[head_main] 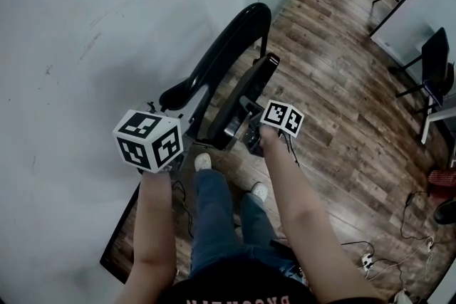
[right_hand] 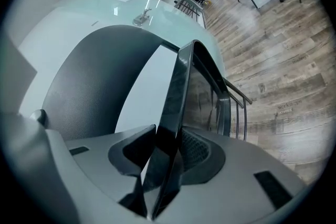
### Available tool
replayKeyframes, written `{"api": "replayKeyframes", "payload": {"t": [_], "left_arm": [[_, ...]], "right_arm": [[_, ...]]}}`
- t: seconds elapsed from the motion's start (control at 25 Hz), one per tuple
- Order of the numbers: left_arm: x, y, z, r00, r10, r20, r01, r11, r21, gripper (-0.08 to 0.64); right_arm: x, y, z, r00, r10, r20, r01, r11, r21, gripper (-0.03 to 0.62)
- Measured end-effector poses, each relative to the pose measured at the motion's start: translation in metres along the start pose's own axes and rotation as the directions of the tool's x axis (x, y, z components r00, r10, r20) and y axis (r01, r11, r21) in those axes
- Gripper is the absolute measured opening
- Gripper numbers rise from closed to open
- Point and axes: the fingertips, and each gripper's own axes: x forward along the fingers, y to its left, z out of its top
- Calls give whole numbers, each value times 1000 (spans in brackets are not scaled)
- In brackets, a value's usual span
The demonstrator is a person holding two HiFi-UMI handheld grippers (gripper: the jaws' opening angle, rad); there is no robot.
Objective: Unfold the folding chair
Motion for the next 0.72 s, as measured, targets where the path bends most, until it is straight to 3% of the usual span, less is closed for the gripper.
{"api": "replayKeyframes", "payload": {"t": [0.32, 0.44, 0.52, 0.56, 0.72], "left_arm": [[4, 15, -7, 997, 83, 5, -83, 997, -1, 124], [8, 13, -12, 997, 82, 4, -82, 997, -13, 124], [11, 11, -18, 997, 72, -1, -72, 997, -29, 124], [12, 9, -21, 998, 64, -5, -65, 997, -35, 124], [12, 13, -23, 997, 73, -2, -73, 997, -36, 126]], "right_arm": [[-38, -44, -2, 1000, 11, 19, -12, 999, 53, 146], [-55, -72, -2, 994, -99, 53, 95, 993, 76, 169], [-66, -94, -4, 977, -199, 78, 188, 973, 132, 198], [-71, -102, -5, 973, -215, 89, 198, 966, 165, 199], [-79, -112, -6, 977, -166, 134, 140, 973, 185, 186]]}}
